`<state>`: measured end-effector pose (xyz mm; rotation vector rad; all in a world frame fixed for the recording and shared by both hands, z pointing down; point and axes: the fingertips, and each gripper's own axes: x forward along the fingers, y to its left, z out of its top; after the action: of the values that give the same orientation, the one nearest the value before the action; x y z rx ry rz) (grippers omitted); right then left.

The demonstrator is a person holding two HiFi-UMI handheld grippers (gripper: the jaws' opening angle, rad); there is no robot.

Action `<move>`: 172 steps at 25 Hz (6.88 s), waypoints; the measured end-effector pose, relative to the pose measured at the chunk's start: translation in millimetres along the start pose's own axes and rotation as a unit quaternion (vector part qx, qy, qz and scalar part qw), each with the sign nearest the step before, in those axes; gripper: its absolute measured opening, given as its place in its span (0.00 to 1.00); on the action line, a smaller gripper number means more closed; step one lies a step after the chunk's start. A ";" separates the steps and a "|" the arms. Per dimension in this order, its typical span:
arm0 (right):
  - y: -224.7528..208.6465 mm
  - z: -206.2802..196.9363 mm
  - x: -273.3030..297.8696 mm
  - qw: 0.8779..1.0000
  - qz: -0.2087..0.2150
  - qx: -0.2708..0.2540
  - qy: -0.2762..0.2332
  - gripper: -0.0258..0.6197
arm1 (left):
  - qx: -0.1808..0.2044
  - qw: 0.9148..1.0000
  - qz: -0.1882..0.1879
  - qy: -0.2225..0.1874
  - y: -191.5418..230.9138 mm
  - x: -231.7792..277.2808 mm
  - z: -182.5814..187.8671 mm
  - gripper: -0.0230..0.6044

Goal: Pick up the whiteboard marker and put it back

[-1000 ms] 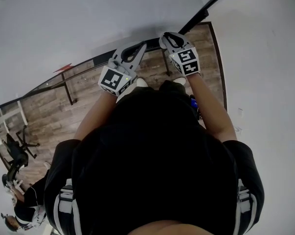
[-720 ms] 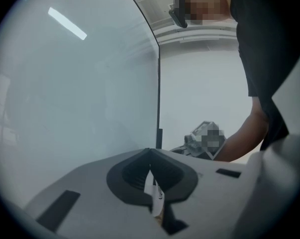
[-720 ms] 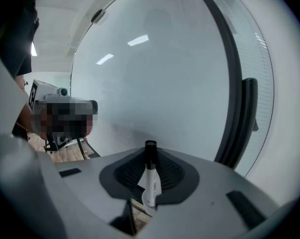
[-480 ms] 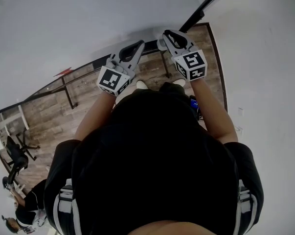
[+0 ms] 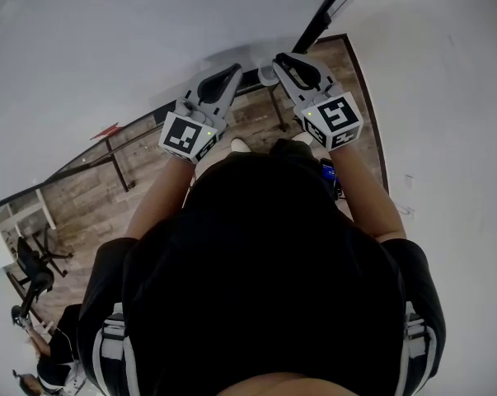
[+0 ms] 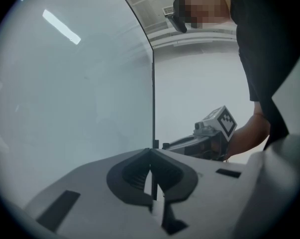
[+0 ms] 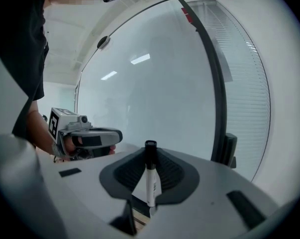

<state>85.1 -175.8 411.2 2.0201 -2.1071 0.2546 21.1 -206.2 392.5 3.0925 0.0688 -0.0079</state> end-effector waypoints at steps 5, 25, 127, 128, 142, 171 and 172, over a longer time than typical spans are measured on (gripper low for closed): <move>-1.5 4.0 -17.0 1.000 0.000 0.001 -0.005 0.13 | 0.014 1.000 -0.014 -0.007 -10.5 6.2 11.7 0.04; -1.4 11.1 -68.2 0.999 0.004 0.024 -0.034 0.13 | 0.005 1.000 -0.031 0.004 -33.9 17.7 15.7 0.04; -41.0 -116.7 58.7 0.990 -0.031 0.120 0.065 0.14 | -0.009 1.000 0.005 0.013 2.8 36.4 -50.0 0.04; -40.9 -119.6 59.9 0.989 -0.032 0.125 0.067 0.14 | -0.008 1.000 0.005 0.016 2.8 35.4 -50.2 0.04; -34.8 -158.0 68.5 0.982 -0.039 0.144 0.119 0.14 | -0.014 1.000 0.014 0.020 -2.1 25.8 -53.4 0.04; -44.3 -146.7 52.1 0.982 -0.044 0.148 0.104 0.16 | -0.019 0.999 0.037 0.023 7.0 15.3 -54.7 0.04; -43.5 -142.1 49.6 0.983 -0.044 0.147 0.100 0.16 | -0.019 0.999 0.038 0.022 6.0 14.9 -53.6 0.04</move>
<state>131.4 -187.3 560.5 2.1325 -1.9457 0.7605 36.5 -208.9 446.3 3.0541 -0.0457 0.0637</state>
